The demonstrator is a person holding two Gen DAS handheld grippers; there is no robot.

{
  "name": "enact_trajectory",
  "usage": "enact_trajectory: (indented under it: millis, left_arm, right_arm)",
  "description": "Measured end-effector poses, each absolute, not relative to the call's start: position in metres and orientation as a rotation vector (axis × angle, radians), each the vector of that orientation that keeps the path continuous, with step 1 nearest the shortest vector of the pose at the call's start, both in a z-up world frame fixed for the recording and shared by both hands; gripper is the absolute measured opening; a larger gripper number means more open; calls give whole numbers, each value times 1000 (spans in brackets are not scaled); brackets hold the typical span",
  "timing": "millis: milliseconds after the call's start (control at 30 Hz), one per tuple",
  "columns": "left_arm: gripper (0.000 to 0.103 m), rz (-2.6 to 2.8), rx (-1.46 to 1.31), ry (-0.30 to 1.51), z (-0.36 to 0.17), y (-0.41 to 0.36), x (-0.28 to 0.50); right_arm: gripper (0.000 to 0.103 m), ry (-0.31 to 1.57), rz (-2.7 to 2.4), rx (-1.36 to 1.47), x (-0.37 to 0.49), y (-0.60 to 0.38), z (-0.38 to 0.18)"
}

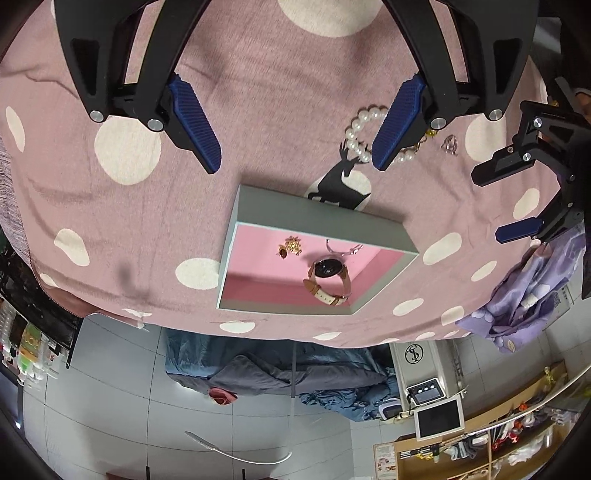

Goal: Organize jewelry
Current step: 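Move both tools back toward the pearl bracelet and silver ring, then grasp the silver ring with the left tool while the right tool grasps the pearl bracelet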

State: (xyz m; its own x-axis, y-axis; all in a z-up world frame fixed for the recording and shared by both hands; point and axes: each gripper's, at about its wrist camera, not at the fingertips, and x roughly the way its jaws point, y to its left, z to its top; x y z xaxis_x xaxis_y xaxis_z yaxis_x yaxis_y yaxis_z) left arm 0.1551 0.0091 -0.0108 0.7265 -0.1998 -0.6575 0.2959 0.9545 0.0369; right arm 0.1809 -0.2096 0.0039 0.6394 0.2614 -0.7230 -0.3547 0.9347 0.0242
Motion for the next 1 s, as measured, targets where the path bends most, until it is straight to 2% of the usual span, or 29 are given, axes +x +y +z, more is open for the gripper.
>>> enact_trajectory:
  millis: [333, 500, 600, 733, 867, 1000]
  left_arm:
    - [97, -318, 146, 773, -43, 3, 128]
    - [95, -320, 128, 783, -48, 3, 125]
    - [87, -331, 121, 785, -49, 6, 127]
    - [68, -329, 133, 815, -56, 9, 136]
    - [61, -360, 138, 821, -57, 7, 142]
    - [55, -379, 161, 827, -58, 0, 149]
  right_arm:
    - [81, 851, 397, -199, 158, -196, -19]
    - [72, 876, 411, -212, 157, -187, -25]
    - [69, 885, 413, -211, 161, -181, -23]
    - [64, 905, 416, -205, 171, -173, -25]
    - [52, 947, 413, -172, 185, -172, -29]
    - [45, 981, 408, -141, 197, -170, -34]
